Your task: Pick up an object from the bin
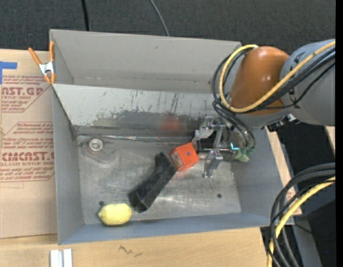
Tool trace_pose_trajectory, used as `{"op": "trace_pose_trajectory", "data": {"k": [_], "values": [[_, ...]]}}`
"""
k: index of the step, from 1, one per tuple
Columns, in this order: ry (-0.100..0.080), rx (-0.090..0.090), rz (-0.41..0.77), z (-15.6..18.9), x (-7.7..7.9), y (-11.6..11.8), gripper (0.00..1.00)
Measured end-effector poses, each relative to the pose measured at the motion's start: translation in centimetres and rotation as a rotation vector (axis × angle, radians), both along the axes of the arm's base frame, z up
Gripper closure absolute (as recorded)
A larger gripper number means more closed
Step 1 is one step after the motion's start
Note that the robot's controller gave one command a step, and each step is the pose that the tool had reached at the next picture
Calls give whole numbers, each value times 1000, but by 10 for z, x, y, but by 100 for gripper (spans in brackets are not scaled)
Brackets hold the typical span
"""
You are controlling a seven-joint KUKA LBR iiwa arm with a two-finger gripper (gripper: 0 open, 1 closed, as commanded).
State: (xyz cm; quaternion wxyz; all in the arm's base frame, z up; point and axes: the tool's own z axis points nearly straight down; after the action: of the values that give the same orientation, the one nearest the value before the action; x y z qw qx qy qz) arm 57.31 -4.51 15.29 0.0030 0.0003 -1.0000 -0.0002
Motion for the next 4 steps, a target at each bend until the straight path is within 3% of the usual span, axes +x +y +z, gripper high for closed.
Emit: {"op": "trace_pose_trajectory", "data": {"k": [1, 2, 3, 4], "values": [[-7, -1, 0, 5, 2, 0, 0], [-15, -1, 126, -10, 0, -1, 0], [-4, -2, 397, -15, -22, 27, 0], [-7, 4, 730, -13, -38, 60, 100]]}}
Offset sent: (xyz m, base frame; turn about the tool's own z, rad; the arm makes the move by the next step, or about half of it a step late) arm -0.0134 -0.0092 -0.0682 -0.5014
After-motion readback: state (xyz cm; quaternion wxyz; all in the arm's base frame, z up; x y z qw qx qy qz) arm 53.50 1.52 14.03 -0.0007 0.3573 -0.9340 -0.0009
